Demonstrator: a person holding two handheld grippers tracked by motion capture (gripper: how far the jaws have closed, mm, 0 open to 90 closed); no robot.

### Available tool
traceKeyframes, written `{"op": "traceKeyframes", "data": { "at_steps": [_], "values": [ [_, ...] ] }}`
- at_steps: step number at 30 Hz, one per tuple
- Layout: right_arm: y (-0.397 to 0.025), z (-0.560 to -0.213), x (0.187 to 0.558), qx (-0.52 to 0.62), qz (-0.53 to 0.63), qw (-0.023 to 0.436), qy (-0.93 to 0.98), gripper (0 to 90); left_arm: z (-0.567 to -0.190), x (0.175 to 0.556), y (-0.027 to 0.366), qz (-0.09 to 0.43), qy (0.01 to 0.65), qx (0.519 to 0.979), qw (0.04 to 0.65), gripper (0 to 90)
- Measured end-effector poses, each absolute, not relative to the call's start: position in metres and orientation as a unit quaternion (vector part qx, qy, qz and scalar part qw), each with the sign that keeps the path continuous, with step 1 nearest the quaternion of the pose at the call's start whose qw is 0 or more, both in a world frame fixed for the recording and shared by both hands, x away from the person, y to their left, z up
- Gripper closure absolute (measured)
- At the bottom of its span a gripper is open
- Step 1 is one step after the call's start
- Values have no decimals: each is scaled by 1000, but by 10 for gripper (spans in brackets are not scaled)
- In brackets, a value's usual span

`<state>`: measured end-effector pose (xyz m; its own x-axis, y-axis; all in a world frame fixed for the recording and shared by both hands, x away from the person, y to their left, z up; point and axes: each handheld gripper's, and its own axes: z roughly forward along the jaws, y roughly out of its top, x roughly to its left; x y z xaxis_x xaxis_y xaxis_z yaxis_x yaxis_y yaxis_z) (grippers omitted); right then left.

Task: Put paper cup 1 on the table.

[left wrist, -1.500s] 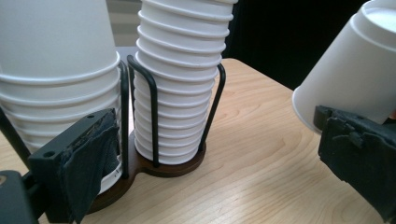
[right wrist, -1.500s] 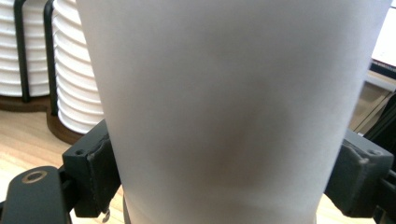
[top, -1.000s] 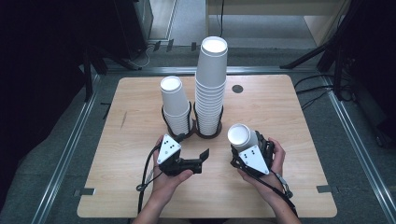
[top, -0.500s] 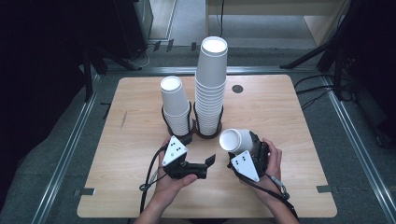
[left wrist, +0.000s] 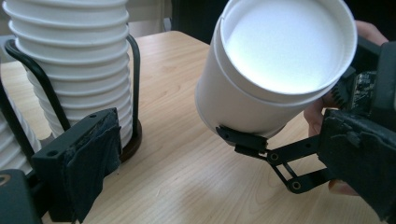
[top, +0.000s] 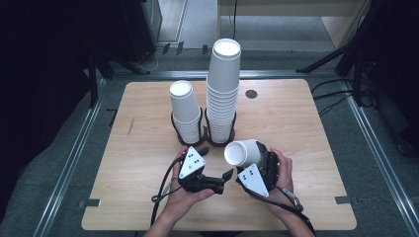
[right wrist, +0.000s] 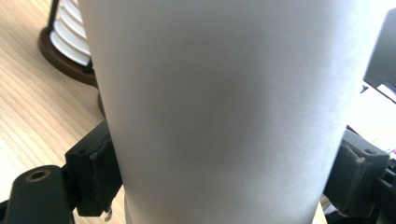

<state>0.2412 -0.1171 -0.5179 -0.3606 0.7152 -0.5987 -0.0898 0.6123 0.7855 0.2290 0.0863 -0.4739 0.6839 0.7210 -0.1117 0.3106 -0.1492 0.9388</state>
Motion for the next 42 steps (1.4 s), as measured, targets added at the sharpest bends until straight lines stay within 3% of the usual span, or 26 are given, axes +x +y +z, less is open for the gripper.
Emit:
{"op": "traceKeyframes", "data": {
  "at_steps": [17,19,36,39,42],
  "values": [
    [-111,-516,235,195,424,465,752,136,-476,225,78,198,318,759,532,2],
    [-111,-516,234,190,434,452,755,136,-476,224,77,205,314,761,529,41],
    [-106,-518,229,176,469,393,771,135,-474,218,73,215,283,769,532,73],
    [-106,-518,229,176,476,384,771,133,-473,216,72,225,280,766,533,129],
    [-106,-518,228,181,486,372,770,133,-473,215,72,230,278,766,532,131]
  ]
}}
